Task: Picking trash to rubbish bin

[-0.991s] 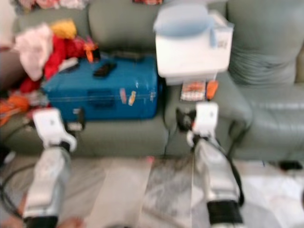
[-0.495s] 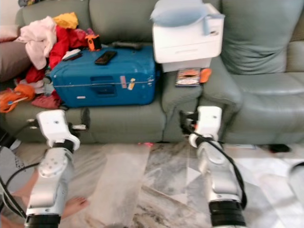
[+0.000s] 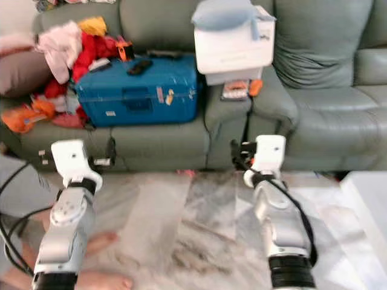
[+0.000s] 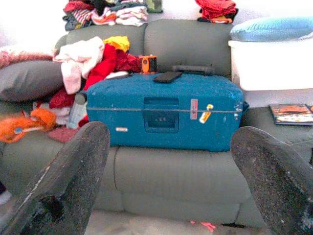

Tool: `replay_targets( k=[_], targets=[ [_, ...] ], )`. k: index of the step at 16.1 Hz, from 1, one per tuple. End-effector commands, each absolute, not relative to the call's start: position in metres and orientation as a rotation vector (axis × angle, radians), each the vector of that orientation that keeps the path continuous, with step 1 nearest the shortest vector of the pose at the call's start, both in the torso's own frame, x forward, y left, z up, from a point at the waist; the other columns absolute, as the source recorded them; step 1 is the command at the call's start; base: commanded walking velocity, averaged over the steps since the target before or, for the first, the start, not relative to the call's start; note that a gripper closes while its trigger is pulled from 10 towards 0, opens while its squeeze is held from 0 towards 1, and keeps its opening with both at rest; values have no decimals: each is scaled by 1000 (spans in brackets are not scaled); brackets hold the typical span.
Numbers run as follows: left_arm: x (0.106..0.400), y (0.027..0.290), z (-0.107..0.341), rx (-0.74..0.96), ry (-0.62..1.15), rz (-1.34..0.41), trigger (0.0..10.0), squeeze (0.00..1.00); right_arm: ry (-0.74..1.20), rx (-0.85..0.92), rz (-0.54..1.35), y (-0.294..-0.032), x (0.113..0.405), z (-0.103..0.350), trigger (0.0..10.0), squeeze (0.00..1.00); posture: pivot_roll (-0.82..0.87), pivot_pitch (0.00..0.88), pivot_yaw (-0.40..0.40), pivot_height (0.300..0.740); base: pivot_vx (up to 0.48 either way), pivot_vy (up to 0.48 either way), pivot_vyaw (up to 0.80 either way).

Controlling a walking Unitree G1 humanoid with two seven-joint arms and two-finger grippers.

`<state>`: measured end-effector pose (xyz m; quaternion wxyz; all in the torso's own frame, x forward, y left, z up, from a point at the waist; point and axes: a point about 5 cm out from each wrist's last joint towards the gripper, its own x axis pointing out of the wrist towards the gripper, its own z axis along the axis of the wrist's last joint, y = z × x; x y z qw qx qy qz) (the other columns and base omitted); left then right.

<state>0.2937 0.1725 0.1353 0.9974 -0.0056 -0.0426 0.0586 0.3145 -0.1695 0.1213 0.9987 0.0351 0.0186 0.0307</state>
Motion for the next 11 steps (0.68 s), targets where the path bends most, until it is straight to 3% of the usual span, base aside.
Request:
replay_targets(
  k=[1, 5, 11],
  targets=[
    [292, 180, 134, 11, -80, 141, 10000, 0, 19, 85, 84, -160, 317, 126, 10000, 0, -38, 4, 48, 740, -262, 0, 0],
    [292, 180, 134, 16, -79, 142, 10000, 0, 20, 87, 83, -160, 316, 126, 10000, 0, -38, 4, 50, 740, -260, 0, 0],
    [292, 180, 134, 14, -82, 137, 10000, 0, 22, 90, 79, -160, 316, 126, 10000, 0, -39, 5, 50, 740, 0, 0, 0]
  ],
)
